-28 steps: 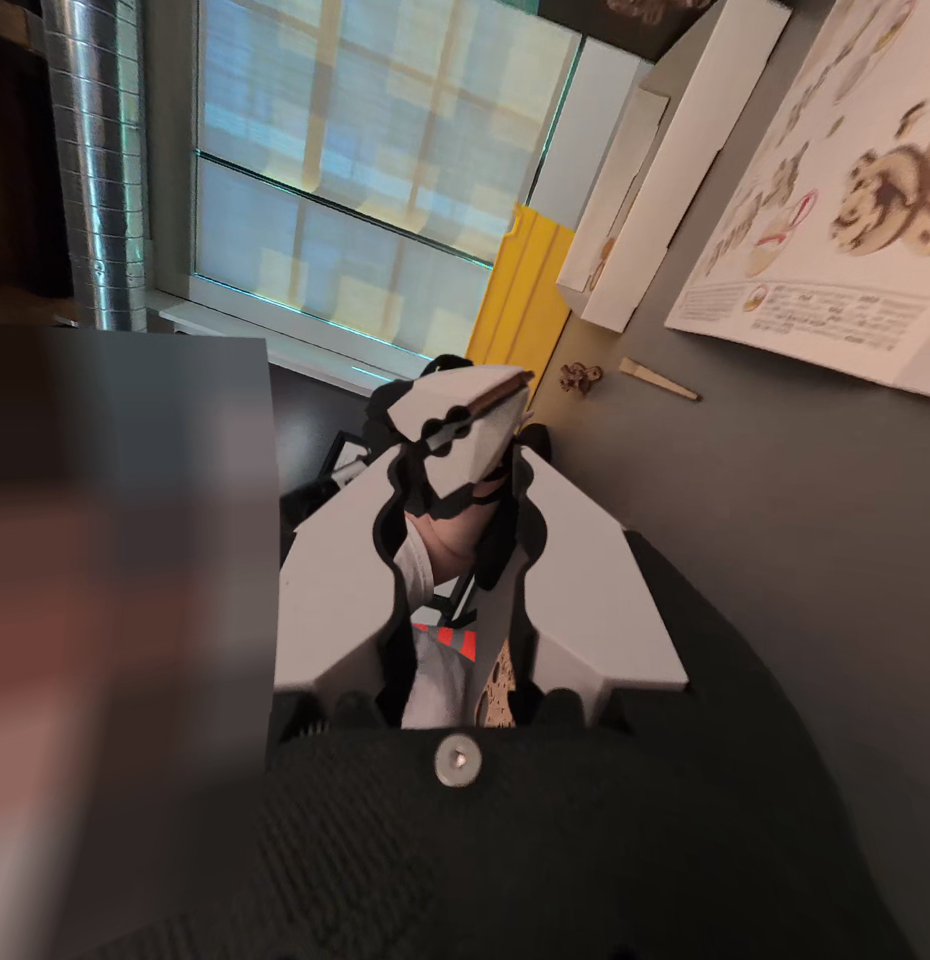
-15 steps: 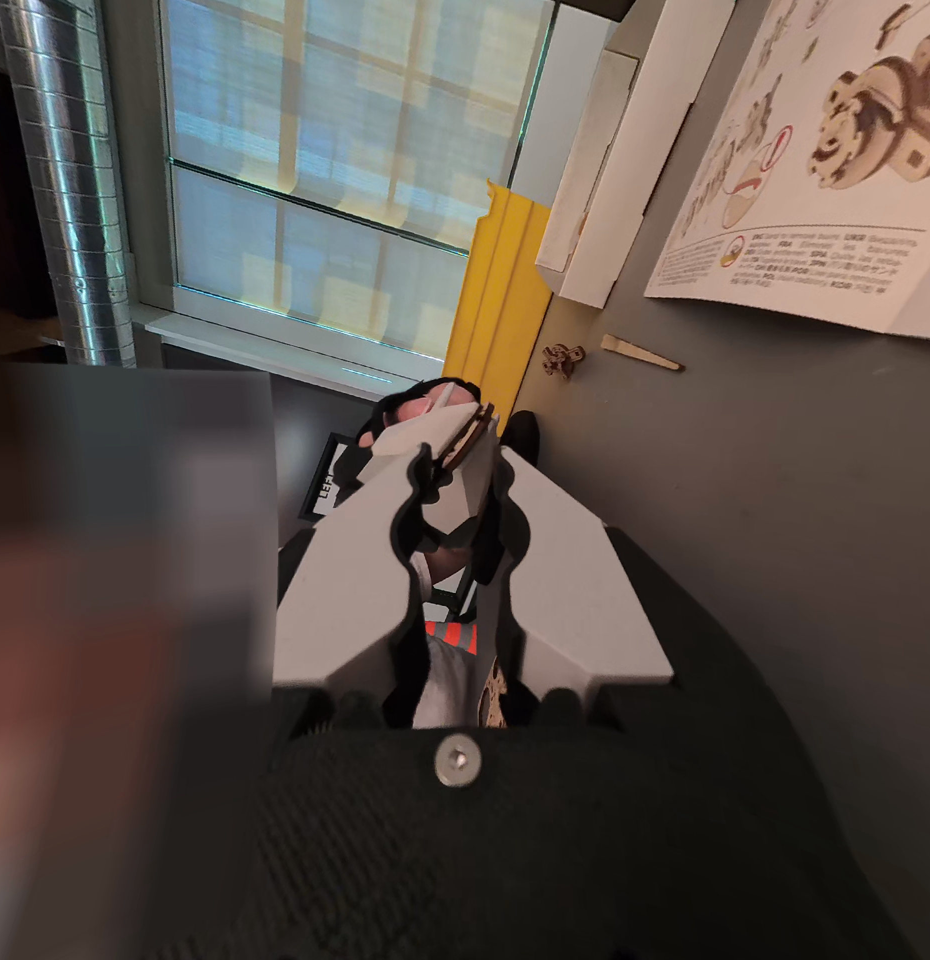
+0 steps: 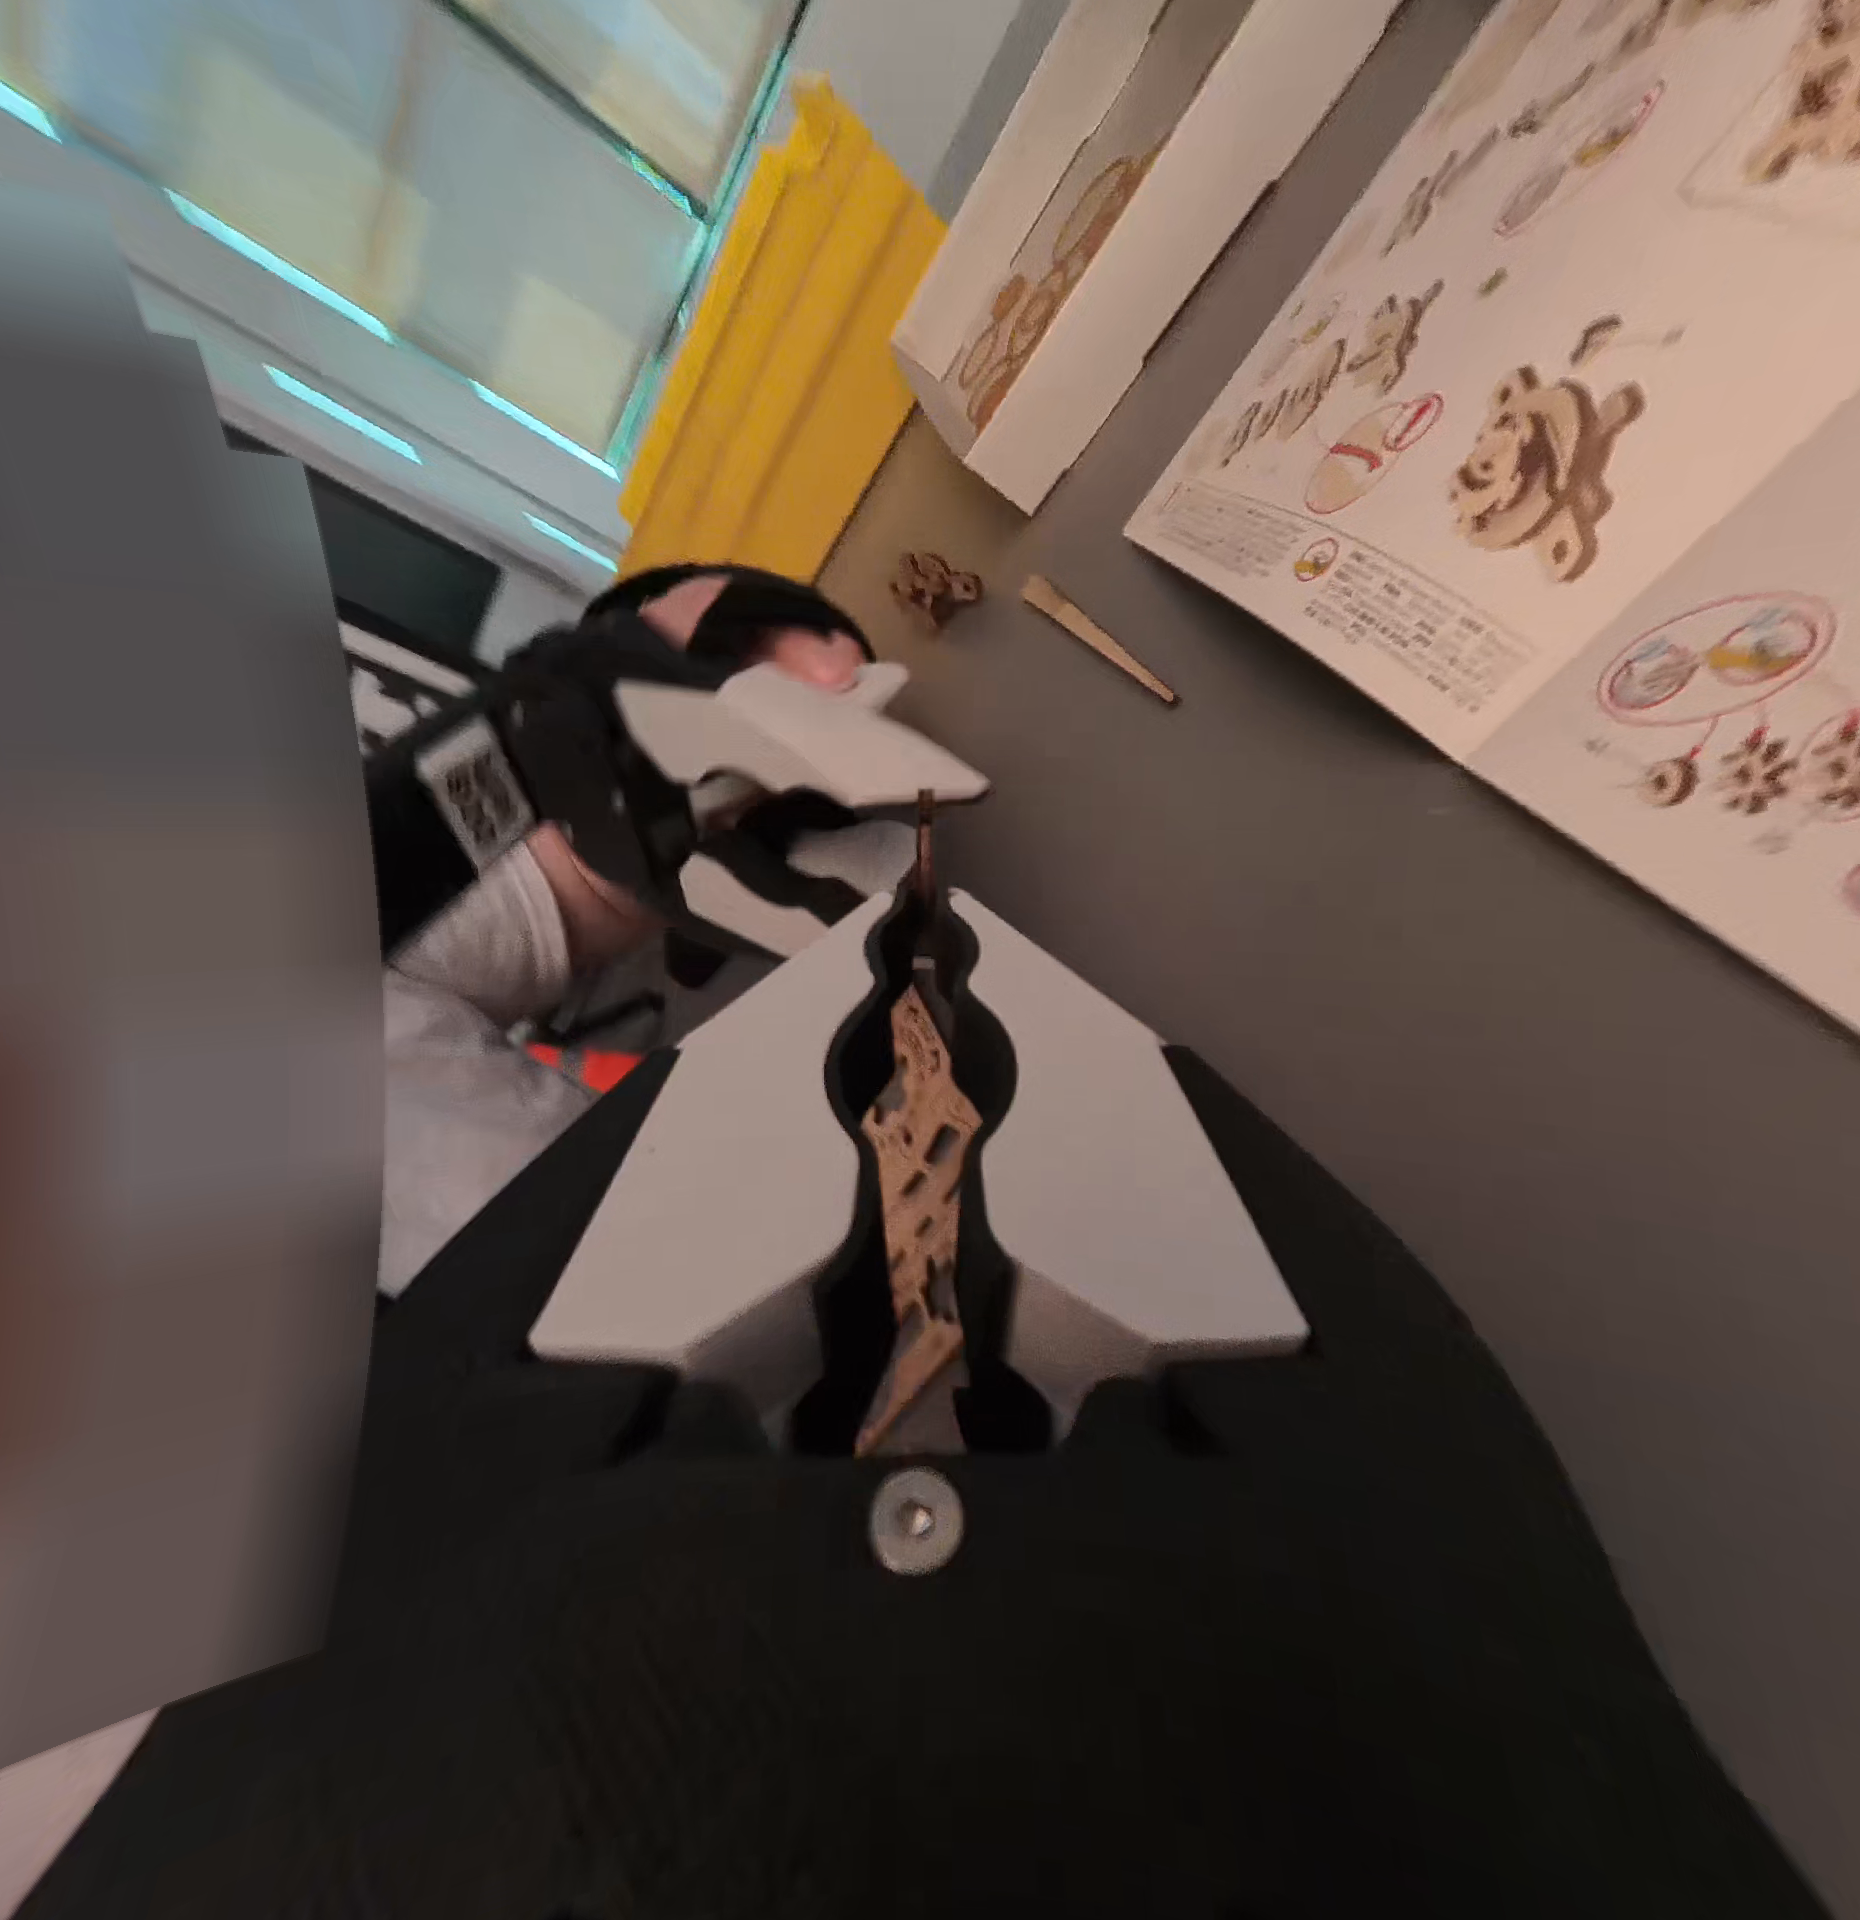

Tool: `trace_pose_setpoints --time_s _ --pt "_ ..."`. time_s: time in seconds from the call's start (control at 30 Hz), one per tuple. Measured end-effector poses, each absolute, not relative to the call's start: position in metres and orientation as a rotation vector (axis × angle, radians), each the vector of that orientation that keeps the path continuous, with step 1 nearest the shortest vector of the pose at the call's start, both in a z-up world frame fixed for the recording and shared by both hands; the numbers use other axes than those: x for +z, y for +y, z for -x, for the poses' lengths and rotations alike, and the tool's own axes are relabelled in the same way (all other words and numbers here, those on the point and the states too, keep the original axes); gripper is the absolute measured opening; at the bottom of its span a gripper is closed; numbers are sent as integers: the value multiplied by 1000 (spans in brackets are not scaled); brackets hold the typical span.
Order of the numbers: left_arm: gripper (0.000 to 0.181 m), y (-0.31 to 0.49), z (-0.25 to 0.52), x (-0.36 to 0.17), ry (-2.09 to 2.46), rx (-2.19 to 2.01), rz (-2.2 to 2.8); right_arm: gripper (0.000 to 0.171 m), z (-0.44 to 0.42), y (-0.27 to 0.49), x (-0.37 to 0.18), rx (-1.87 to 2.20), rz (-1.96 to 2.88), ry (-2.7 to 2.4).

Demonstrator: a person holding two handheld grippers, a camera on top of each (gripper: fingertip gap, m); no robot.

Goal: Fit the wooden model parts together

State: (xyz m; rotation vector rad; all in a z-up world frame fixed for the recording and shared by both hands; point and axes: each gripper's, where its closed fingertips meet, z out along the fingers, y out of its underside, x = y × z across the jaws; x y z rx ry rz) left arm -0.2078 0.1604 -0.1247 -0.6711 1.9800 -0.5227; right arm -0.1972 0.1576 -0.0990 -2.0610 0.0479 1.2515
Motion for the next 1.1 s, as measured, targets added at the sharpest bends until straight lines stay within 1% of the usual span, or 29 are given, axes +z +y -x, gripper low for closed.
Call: trace_pose_setpoints --time_s 0.03,0.1,0.17,0.23,0.3,0.33,0.5,0.63,0.67,0.73,0.93,1.1 --pt "44 163 208 -130 2006 -582 749 1 196 154 -98 1206 2083 -16" --pt "45 167 208 -134 2031 -684 897 1 194 148 -101 1112 2146 -110" --pt "36 161 209 -133 2041 -863 1036 1 196 143 -102 1095 2170 -166" --pt "36 152 210 -129 2055 -1025 1143 1 201 141 -100 1131 2156 -185" --pt "34 143 212 -122 2049 -1161 1204 1 205 140 -103 1138 2170 -211" --pt "30 141 212 -119 2041 -1219 1224 2 207 139 -105 1128 2177 -238" --pt "23 135 215 -114 2038 -1392 1307 2 216 135 -110 1065 2205 -364" --pt "6 131 218 -110 2038 -1516 1360 2 219 134 -110 1059 2200 -397" --pt "4 132 218 -108 2029 -1538 1374 2 220 134 -109 1066 2190 -402" --pt "2 134 218 -103 1998 -1600 1400 2 220 137 -104 1070 2151 -392" --pt "1 136 220 -80 1883 -1922 1480 2 223 137 -86 1254 2035 -316" --pt "0 135 222 -76 1865 -1998 1500 2 230 135 -86 1335 2021 -303"
